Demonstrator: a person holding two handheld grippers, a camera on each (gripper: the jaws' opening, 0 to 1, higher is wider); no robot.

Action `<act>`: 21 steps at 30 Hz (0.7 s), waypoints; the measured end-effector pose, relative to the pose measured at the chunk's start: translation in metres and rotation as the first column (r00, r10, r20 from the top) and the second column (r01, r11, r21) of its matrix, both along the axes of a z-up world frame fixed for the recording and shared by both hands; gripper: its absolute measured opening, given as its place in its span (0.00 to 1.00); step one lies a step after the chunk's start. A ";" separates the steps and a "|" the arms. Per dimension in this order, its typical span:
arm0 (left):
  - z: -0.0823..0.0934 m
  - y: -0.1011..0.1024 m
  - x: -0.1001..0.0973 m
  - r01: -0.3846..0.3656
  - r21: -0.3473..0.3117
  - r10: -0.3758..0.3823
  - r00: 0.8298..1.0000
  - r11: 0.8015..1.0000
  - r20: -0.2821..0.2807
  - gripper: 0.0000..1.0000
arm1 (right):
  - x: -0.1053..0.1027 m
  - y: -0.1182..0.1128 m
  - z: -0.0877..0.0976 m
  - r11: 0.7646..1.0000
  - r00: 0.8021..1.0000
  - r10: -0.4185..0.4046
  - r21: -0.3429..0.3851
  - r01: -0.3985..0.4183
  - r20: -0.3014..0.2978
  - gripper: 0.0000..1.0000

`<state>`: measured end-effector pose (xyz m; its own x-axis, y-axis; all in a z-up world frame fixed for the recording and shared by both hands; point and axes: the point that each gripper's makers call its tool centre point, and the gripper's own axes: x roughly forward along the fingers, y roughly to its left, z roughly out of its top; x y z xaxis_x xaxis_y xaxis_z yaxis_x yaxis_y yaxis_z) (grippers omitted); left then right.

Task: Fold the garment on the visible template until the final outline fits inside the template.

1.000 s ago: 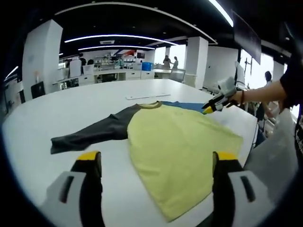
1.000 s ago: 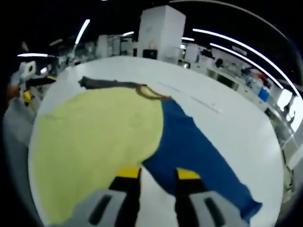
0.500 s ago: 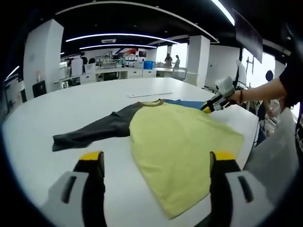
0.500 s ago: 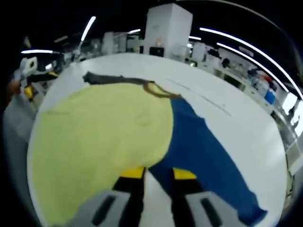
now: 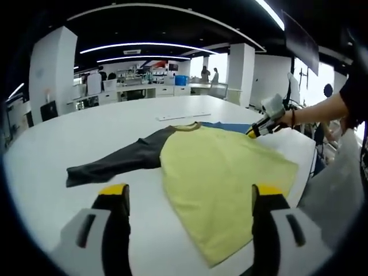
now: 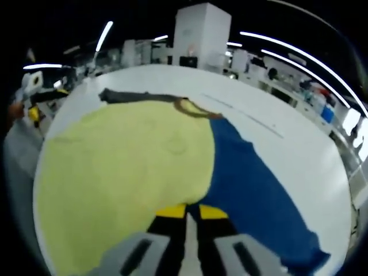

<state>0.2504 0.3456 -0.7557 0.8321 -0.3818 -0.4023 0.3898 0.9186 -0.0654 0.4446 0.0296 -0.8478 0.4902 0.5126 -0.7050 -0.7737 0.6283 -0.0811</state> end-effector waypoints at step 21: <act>0.004 -0.001 0.000 0.028 0.020 -0.028 1.000 0.999 0.007 0.88 | 0.007 -0.012 0.031 0.989 0.991 -0.133 0.065 0.132 0.006 0.00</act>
